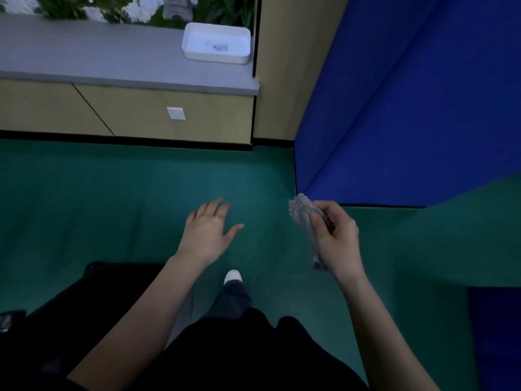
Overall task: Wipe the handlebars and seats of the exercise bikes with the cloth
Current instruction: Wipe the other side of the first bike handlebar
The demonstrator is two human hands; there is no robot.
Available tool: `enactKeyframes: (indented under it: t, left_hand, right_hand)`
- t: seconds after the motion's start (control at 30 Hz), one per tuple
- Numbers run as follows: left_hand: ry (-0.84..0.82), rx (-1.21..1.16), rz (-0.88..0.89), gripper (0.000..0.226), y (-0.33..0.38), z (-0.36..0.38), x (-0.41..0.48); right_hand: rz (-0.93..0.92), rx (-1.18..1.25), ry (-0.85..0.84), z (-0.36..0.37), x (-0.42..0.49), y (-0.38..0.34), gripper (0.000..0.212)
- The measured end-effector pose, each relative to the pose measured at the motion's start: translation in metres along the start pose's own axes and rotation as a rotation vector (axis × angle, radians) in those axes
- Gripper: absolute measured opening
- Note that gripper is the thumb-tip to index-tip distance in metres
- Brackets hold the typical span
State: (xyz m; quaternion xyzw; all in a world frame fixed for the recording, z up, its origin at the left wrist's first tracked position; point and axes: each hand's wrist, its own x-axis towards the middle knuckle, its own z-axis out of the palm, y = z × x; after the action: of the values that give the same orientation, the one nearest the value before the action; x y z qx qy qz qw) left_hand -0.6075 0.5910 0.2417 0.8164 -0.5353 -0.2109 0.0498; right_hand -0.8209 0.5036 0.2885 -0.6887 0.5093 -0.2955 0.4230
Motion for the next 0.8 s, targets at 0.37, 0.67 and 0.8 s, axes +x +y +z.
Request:
enactKeyframes:
  t: [0.37, 0.67, 0.8]
  left_hand:
    - [0.130, -0.111, -0.196, 0.063, -0.062, -0.062, 0.066]
    - [0.222, -0.162, -0.459, 0.061, -0.079, -0.089, 0.122]
    - [0.281, -0.170, -0.539, 0.060, -0.068, -0.106, 0.161]
  right_hand:
    - [-0.168, -0.053, -0.231, 0.075, 0.121, -0.051, 0.014]
    - [-0.254, -0.016, -0.449, 0.116, 0.239, -0.064, 0.016]
    - [-0.315, 0.008, -0.528, 0.121, 0.299, -0.071, 0.015]
